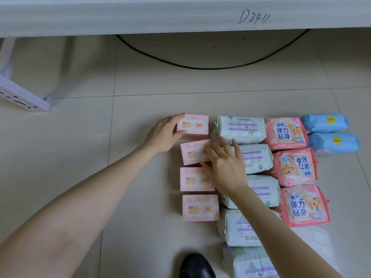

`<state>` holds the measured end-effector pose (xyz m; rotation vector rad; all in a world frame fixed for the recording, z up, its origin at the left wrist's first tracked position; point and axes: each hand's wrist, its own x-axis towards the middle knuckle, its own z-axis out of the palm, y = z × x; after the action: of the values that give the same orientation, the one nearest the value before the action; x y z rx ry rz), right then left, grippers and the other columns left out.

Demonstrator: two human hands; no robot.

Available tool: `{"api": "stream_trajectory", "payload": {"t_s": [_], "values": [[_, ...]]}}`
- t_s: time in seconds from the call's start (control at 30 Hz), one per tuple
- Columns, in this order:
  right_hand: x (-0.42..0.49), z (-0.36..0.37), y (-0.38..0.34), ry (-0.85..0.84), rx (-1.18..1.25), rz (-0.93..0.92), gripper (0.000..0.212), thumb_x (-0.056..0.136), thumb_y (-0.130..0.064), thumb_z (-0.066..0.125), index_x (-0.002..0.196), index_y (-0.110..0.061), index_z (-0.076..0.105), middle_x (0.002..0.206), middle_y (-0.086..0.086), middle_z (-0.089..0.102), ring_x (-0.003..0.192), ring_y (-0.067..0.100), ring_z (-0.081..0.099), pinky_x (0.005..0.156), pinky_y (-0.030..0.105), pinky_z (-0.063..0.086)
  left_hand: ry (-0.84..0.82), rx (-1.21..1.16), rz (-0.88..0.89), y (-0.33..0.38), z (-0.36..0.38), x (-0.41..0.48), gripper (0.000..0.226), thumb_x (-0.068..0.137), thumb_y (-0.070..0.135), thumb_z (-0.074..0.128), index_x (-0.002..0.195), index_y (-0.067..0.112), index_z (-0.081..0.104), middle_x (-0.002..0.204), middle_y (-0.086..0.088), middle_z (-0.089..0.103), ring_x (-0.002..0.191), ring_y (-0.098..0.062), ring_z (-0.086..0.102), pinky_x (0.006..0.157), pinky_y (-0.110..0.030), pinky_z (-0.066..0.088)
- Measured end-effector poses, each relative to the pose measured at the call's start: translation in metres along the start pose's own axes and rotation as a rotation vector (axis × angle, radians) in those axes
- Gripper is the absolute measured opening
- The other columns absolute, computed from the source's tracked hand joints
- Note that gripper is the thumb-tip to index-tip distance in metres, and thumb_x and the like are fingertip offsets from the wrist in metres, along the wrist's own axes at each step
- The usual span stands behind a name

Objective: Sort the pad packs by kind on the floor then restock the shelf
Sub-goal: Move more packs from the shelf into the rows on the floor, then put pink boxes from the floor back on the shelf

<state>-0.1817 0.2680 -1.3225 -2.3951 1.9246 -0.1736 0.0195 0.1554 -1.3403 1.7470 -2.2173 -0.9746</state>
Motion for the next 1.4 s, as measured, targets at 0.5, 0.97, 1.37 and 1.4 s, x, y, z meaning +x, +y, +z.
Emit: {"api": "stream_trajectory", "payload": {"t_s": [0.5,0.97,1.37,1.4], "values": [[0.041,0.001,0.003,-0.21,0.01,-0.028,0.064,0.081,-0.038,0.065,0.139,-0.019,0.045,0.133,0.003,0.047,0.126,0.025,0.04,0.107,0.04,0.018,-0.004,0.016,0.012,-0.004,-0.018,0.024,0.072,0.085,0.036,0.07,0.147,0.019,0.036,0.148,0.0,0.043,0.135,-0.021,0.04,0.106,-0.036,0.037],[0.034,-0.03,0.004,-0.164,0.252,0.119,0.071,0.061,-0.051,0.079,0.121,-0.022,0.055,0.118,-0.005,0.058,0.111,0.022,0.049,0.094,0.038,0.024,-0.119,0.278,0.043,0.014,-0.045,0.017,0.054,0.092,0.031,0.062,0.132,0.002,0.04,0.129,-0.015,0.042,0.104,-0.04,0.056,0.088,-0.045,0.047],[0.01,-0.187,-0.027,-0.317,0.385,0.255,0.068,0.061,-0.046,0.081,0.119,-0.022,0.054,0.112,-0.001,0.057,0.106,0.024,0.053,0.09,0.037,0.035,-0.031,0.085,-0.068,0.062,-0.162,-0.092,0.056,0.086,0.034,0.069,0.132,0.008,0.049,0.123,-0.013,0.05,0.113,-0.034,0.055,0.094,-0.041,0.045],[0.011,-0.205,-0.031,-0.329,0.412,0.264,0.069,0.061,-0.044,0.082,0.119,-0.021,0.054,0.111,0.0,0.058,0.105,0.025,0.055,0.088,0.037,0.038,-0.014,0.071,-0.076,0.071,-0.178,-0.104,0.056,0.084,0.034,0.072,0.13,0.009,0.052,0.121,-0.013,0.052,0.112,-0.033,0.055,0.094,-0.04,0.045]]}}
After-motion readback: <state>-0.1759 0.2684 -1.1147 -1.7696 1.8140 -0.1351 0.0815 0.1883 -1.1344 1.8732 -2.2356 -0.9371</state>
